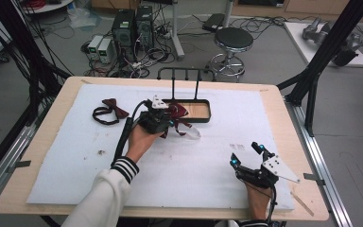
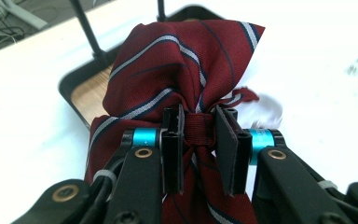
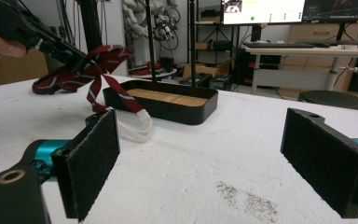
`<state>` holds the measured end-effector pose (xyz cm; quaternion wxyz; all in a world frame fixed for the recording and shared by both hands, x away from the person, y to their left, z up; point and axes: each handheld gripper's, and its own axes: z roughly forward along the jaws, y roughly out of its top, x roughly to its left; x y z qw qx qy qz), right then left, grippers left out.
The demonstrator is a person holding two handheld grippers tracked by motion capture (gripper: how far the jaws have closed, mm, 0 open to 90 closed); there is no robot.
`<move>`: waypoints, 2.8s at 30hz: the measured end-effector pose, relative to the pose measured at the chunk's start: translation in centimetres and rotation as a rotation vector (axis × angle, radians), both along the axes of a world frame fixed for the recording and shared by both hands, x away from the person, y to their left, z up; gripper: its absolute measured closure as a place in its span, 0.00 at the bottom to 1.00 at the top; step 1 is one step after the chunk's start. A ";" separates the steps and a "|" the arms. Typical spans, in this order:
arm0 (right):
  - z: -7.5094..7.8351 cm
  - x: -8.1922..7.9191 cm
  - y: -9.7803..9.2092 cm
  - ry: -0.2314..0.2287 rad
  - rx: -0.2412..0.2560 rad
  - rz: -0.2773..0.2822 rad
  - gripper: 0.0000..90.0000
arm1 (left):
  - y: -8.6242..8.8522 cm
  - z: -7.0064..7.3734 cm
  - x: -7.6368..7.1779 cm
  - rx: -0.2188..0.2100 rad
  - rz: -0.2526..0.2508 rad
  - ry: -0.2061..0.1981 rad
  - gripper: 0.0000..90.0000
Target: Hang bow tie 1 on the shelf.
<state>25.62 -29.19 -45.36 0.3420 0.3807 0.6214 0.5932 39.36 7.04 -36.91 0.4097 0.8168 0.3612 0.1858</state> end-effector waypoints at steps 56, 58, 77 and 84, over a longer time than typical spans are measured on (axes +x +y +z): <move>0.0 0.0 0.0 -0.001 -0.008 -0.004 0.12 | 5.9 8.4 3.0 -0.074 0.097 -0.242 0.82; 0.0 0.0 0.0 -0.001 -0.008 -0.004 0.12 | 6.0 8.6 3.4 -0.068 0.098 -0.243 0.82; 0.0 0.1 0.1 0.010 -0.005 -0.006 0.12 | 5.6 10.0 6.3 -0.084 0.100 -0.239 0.82; 0.0 0.1 0.1 0.014 -0.005 -0.006 0.12 | 4.7 10.1 7.0 -0.089 0.090 -0.243 0.82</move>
